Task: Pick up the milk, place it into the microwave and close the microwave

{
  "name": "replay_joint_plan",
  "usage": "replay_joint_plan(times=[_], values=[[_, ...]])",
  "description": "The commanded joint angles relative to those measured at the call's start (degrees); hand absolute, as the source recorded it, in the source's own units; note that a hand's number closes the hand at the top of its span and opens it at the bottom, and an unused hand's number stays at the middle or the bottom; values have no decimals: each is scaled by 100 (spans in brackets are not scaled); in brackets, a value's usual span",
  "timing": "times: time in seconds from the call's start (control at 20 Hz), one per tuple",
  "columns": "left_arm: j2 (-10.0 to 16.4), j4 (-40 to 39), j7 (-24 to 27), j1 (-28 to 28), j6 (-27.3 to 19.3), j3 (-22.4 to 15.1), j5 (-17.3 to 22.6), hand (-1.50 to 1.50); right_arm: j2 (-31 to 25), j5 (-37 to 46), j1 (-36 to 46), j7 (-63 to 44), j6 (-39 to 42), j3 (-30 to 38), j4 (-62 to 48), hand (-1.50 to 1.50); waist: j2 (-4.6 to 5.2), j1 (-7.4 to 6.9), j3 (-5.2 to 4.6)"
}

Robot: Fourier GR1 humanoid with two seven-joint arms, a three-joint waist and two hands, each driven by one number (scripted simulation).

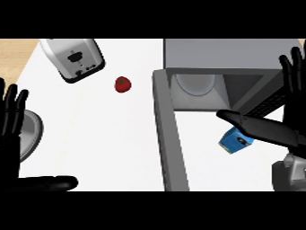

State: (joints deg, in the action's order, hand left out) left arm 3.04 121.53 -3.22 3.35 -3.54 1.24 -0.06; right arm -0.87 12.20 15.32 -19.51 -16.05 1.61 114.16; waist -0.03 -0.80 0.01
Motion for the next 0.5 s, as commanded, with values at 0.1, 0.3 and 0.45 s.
replay_joint_plan(times=[0.1,0.3,0.45], values=[[8,580,-44,897,230,238,434,-150,83,939,877,-1552,-583,-280,40,-150,-13,18,-8],[372,833,-248,1053,585,1026,1240,-150,85,1563,968,-2025,-723,-513,129,-150,-12,31,-7],[35,1275,-258,1571,600,528,926,-150,-74,1446,648,-2083,-579,-336,234,-150,-11,47,-3]])
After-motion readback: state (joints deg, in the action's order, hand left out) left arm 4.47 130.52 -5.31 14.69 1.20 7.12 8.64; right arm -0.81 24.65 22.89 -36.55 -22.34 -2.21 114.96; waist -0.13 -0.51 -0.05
